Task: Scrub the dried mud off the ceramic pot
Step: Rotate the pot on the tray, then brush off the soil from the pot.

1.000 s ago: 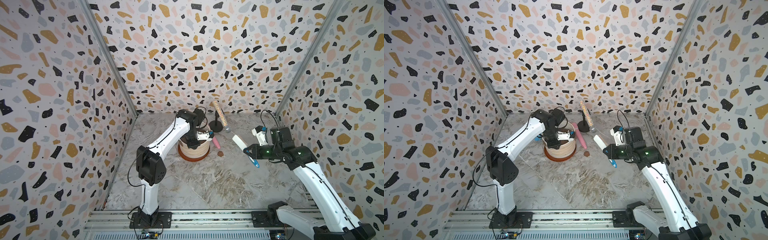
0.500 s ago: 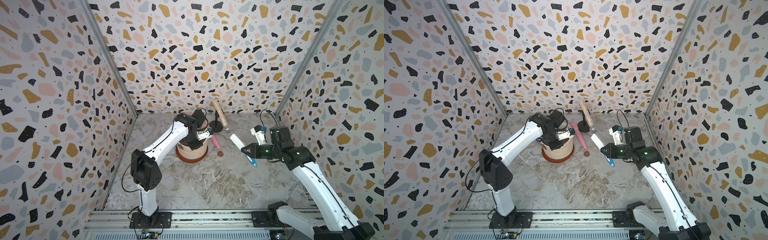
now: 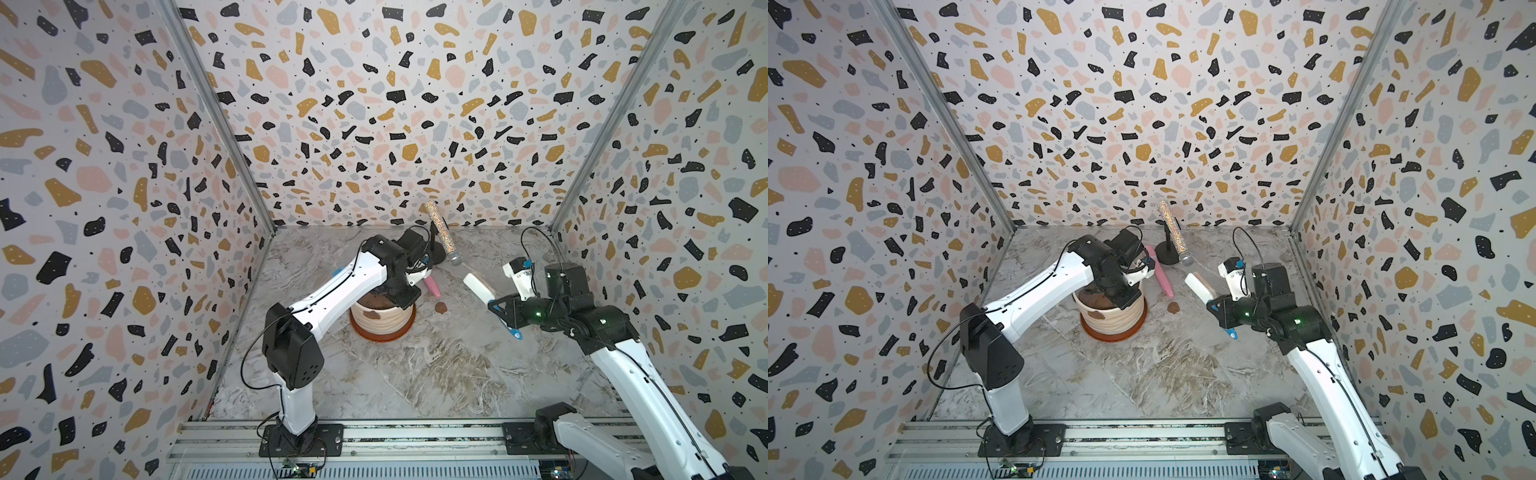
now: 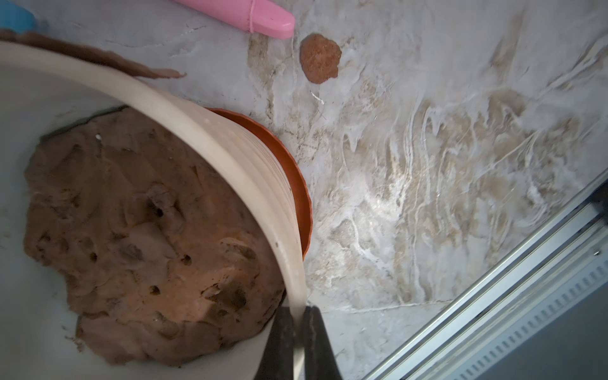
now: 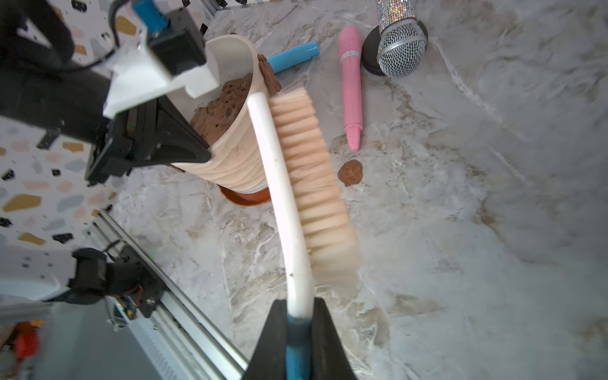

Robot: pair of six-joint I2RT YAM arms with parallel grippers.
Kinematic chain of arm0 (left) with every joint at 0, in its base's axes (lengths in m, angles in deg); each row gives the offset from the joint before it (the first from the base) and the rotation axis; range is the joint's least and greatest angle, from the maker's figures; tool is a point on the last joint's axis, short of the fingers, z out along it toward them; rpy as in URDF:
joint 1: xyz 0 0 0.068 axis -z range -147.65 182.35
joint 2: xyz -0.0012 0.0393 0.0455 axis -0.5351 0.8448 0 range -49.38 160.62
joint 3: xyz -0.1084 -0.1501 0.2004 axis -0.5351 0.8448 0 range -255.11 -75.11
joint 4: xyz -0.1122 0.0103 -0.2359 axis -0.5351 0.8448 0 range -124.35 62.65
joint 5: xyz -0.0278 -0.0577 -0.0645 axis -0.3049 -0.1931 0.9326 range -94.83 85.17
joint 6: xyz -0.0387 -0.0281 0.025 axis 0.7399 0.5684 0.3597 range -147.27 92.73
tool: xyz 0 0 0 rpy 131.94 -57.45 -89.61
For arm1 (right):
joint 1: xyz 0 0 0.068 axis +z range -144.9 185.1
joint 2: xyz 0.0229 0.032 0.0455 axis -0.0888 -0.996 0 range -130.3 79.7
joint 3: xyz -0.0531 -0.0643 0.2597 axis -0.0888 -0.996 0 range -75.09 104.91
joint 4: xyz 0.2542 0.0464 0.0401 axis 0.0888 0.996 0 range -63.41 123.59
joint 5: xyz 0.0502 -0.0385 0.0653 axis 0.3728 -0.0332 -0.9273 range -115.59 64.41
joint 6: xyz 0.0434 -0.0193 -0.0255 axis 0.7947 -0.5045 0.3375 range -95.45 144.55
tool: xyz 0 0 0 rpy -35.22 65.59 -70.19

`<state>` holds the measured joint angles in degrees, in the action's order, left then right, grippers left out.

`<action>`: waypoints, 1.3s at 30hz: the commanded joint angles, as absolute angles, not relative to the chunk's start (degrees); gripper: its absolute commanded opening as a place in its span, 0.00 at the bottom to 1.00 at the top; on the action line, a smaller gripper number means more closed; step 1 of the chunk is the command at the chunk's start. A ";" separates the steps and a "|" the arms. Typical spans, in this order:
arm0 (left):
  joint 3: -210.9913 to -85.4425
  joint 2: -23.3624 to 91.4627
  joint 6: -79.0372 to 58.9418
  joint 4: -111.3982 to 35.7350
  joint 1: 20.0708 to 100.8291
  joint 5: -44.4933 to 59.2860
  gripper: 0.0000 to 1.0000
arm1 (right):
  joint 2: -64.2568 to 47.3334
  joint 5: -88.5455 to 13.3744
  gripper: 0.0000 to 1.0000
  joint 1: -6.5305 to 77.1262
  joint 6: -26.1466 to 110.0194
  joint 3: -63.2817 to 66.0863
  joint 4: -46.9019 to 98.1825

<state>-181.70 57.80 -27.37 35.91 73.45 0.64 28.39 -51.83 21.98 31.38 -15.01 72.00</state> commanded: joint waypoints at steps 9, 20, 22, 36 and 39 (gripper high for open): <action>-196.81 66.65 -13.10 34.20 78.46 0.58 0.17 | 33.69 -58.71 0.00 25.91 3.01 -18.19 79.68; -187.33 50.92 -22.55 33.16 69.59 4.58 0.56 | 23.98 -56.97 0.00 43.52 4.18 -21.19 61.85; -183.15 47.48 -24.12 32.54 64.93 5.88 0.56 | 21.34 -56.46 0.00 45.38 5.75 -21.19 58.32; -162.11 32.11 -31.07 27.09 52.22 8.25 0.82 | -0.66 -55.71 0.00 51.46 13.78 -5.42 59.59; -161.97 32.93 -30.06 26.50 51.70 6.71 0.86 | -3.97 -56.42 0.00 51.50 16.29 -2.39 59.21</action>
<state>-162.46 33.12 -29.66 29.59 52.47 7.51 -3.04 -54.93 51.55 12.34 -6.14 60.09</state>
